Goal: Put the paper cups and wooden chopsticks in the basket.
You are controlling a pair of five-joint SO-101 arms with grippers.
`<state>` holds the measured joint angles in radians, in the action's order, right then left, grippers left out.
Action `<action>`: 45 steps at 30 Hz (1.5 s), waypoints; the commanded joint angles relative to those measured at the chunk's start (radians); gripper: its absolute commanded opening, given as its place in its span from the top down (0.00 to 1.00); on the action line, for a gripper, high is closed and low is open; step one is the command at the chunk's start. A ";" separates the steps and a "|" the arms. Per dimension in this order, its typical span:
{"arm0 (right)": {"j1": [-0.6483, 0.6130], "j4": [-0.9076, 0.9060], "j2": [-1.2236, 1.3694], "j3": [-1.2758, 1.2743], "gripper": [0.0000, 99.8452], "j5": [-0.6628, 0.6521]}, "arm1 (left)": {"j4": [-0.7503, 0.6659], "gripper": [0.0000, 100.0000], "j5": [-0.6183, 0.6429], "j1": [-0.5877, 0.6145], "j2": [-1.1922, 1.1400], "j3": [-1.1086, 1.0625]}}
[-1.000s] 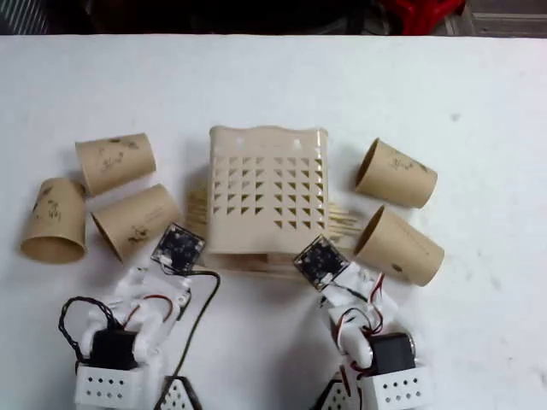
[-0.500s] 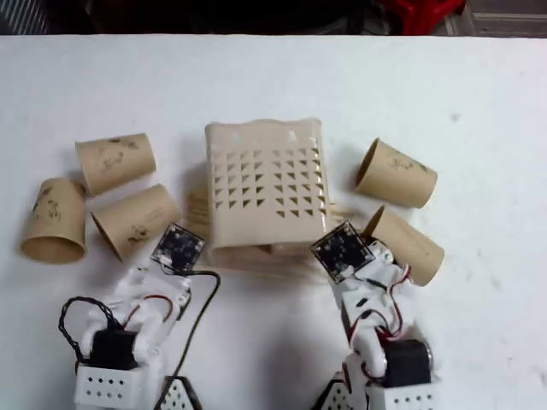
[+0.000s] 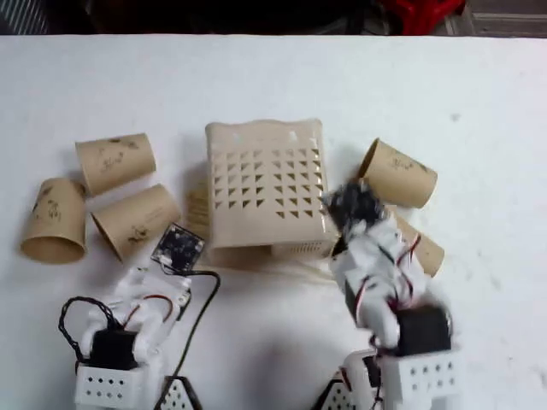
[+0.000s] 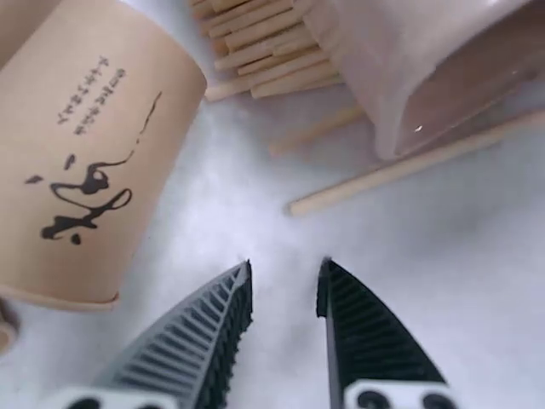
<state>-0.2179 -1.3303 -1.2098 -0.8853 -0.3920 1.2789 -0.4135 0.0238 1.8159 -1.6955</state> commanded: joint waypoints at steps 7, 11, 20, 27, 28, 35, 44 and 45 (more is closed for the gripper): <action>-0.008 -0.225 0.444 0.457 0.76 0.241 | 0.006 0.86 0.008 0.007 0.008 0.003; -0.007 -0.217 0.441 0.473 0.73 0.342 | 0.006 0.86 0.008 0.007 0.008 0.003; -0.007 -0.202 0.334 0.468 0.75 0.347 | 0.006 0.86 0.008 0.007 0.008 0.003; 0.013 -0.239 0.595 0.479 0.83 0.166 | 0.006 0.86 0.008 0.007 0.008 0.003; 0.013 -0.240 0.622 0.485 0.80 0.161 | 0.006 0.86 0.008 0.007 0.008 0.003; 0.013 -0.234 0.615 0.499 0.72 0.158 | 0.006 0.86 0.008 0.007 0.008 0.003; 0.013 -0.262 0.641 0.493 0.79 0.009 | 0.006 0.86 0.008 0.007 0.008 0.003; 0.013 -0.268 0.648 0.493 0.78 0.012 | 0.006 0.86 0.008 0.007 0.008 0.003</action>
<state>-0.2117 -1.5789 -0.5700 -0.4327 -0.3506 1.2789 -0.4135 0.0238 1.8159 -1.6955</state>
